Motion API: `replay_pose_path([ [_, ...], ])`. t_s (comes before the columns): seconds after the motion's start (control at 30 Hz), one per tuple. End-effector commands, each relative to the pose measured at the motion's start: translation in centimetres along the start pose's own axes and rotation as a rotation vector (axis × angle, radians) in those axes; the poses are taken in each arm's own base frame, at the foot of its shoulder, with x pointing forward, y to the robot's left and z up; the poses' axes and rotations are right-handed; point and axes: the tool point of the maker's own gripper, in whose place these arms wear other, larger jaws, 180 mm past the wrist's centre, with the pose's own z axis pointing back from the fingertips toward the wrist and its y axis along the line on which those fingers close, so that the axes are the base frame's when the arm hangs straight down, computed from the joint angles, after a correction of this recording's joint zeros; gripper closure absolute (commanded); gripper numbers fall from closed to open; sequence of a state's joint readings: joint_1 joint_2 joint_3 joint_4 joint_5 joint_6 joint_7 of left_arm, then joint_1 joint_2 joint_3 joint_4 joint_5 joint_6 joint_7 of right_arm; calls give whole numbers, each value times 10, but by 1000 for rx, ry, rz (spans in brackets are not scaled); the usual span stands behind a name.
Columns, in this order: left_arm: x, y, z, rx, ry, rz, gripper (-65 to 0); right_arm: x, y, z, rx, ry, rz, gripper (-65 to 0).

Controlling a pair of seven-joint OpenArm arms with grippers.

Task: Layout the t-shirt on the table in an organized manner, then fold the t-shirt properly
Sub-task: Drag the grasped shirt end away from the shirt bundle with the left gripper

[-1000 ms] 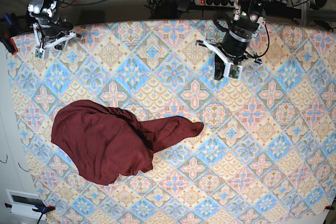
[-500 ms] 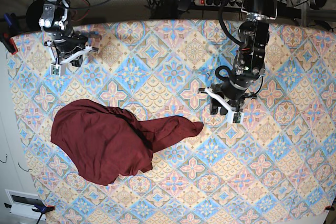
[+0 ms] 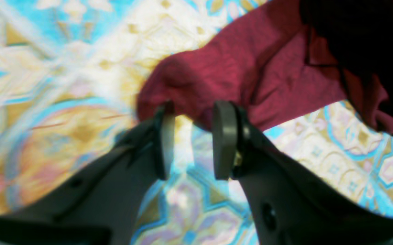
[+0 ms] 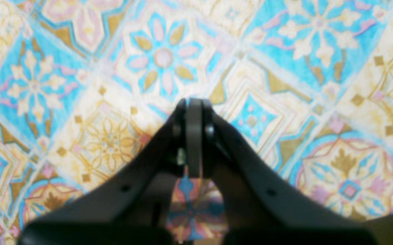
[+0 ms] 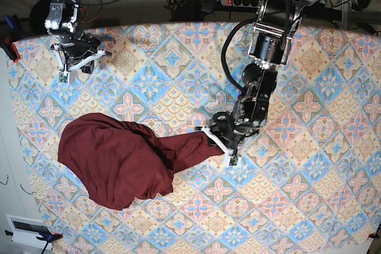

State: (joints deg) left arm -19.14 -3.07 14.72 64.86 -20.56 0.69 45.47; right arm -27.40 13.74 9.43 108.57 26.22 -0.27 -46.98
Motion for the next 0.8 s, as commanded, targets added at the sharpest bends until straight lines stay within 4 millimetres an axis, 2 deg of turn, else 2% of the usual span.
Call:
replay_pose_path([
  [0.0,21,-13,-2,-26,-33,-9,-205,13,-2,3,-1,-43,14,0],
  [0.17,10,-23,-15,-36,22,17,-302,13,-2,3,-2,-44,14,0],
  [0.27,8,-31,-17,-50,29,23,-309,13,-2,3,-2,-44,14,0],
  [0.4,2,-33,-18,-56,37,21,-302,14,-2,3,-2,-47,14,0],
  [0.47,2,-32,-18,-56,39,22,-230,14,-2,3,-2,-47,14,0],
  [0.57,3,-28,-17,-48,37,27,0,15,-3,3,-3,-49,13,0],
  [0.6,4,-24,-16,-43,34,24,0,15,-3,3,-3,-49,13,0],
  [0.63,6,-13,-14,-23,30,18,0,15,-3,3,-5,-49,13,0],
  [0.7,17,4,-6,4,7,-3,0,15,-3,3,-5,-49,13,0],
  [0.77,29,11,4,13,-21,-26,0,15,-3,3,-5,-50,14,0],
])
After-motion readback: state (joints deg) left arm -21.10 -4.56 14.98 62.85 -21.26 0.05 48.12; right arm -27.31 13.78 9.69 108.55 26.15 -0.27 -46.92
